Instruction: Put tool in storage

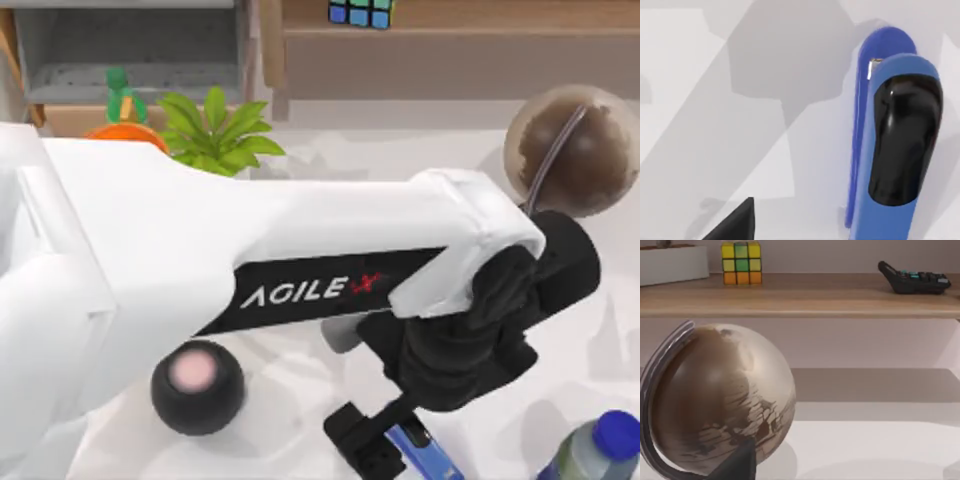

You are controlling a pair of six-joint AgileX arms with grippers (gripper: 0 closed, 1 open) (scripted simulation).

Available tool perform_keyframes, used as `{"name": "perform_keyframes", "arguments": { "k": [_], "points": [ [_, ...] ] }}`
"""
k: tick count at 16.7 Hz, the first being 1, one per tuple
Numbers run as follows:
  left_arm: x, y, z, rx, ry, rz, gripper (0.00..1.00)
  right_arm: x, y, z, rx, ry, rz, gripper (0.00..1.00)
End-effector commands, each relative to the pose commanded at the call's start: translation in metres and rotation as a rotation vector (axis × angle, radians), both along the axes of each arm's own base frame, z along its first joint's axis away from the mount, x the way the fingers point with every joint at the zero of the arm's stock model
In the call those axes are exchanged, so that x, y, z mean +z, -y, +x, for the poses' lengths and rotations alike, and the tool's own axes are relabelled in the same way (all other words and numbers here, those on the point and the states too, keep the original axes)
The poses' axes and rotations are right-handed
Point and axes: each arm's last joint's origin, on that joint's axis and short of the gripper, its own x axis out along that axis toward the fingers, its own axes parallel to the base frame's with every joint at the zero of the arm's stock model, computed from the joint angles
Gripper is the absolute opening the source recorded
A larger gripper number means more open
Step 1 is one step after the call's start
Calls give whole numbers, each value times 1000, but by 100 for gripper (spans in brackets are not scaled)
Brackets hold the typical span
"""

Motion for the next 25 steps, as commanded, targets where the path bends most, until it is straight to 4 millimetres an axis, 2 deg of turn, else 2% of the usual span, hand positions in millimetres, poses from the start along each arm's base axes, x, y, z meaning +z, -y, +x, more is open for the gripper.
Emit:
{"name": "perform_keyframes", "arguments": {
  "k": [6,13,17,25],
  "points": [
    [-1,-1,1,3,0,-2,100,0,0,0,0,0,0,100],
    [-49,0,0,0,1,-1,100,0,0,0,0,0,0,100],
    [-50,0,0,0,0,0,100,0,0,0,0,0,0,100],
    [-50,0,0,0,0,0,40,0,0,0,0,0,0,100]
  ]
}}
